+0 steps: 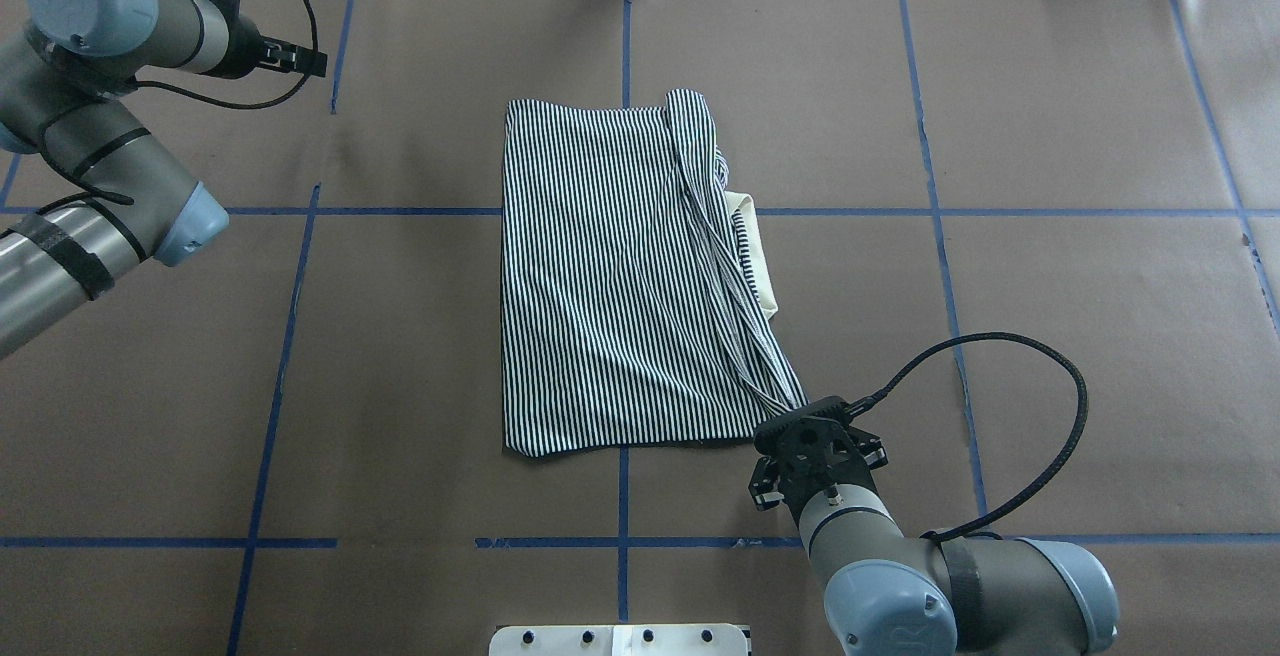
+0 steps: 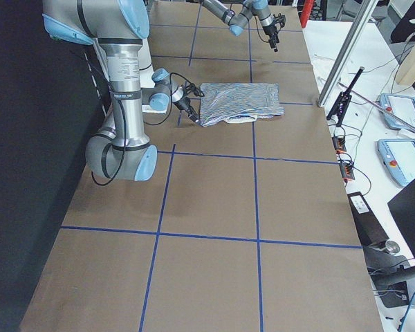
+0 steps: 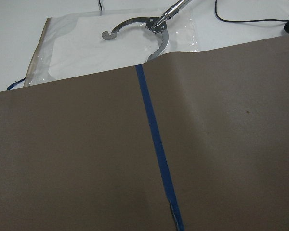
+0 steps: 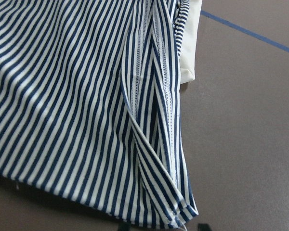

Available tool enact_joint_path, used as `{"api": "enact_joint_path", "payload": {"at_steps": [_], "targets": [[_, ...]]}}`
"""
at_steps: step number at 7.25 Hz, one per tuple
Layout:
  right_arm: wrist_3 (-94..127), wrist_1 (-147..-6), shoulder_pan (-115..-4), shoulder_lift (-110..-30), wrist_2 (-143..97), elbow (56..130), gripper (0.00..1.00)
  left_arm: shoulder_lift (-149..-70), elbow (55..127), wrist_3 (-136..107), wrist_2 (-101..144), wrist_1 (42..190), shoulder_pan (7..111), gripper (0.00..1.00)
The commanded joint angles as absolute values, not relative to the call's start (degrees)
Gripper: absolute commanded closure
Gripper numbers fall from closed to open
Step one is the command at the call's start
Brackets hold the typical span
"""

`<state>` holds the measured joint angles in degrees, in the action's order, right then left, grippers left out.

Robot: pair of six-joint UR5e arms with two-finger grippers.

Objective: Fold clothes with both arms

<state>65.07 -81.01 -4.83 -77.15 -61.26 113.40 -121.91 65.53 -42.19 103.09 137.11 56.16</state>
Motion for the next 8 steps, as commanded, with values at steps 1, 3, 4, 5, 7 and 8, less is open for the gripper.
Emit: {"api": "enact_joint_path", "payload": {"at_steps": [1, 3, 4, 5, 7, 8], "targets": [[62.9, -81.8, -10.2, -71.5, -67.4, 112.8, 0.00, -121.8, 65.6, -42.2, 103.1, 137.1, 56.2, 0.00], [54.3, -81.6, -15.8, -65.3, -70.0, 105.8, 0.00, -121.8, 65.7, -42.2, 103.1, 137.2, 56.1, 0.00], [53.9, -81.6, -16.0, -64.2, -70.5, 105.4, 0.02, -121.8, 65.7, -42.3, 103.1, 137.2, 56.1, 0.00], [53.1, -81.6, -16.2, -64.1, -70.5, 104.4, 0.30, -121.8, 65.8, -43.3, 103.1, 137.2, 56.1, 0.00], [51.5, -81.6, -16.3, -63.5, -70.6, 102.2, 0.47, -121.8, 66.0, -43.6, 103.1, 137.2, 56.0, 0.00], [51.4, -81.5, -16.3, -63.5, -70.6, 101.6, 0.47, -121.9, 66.0, -43.6, 103.1, 137.2, 55.9, 0.00]]}}
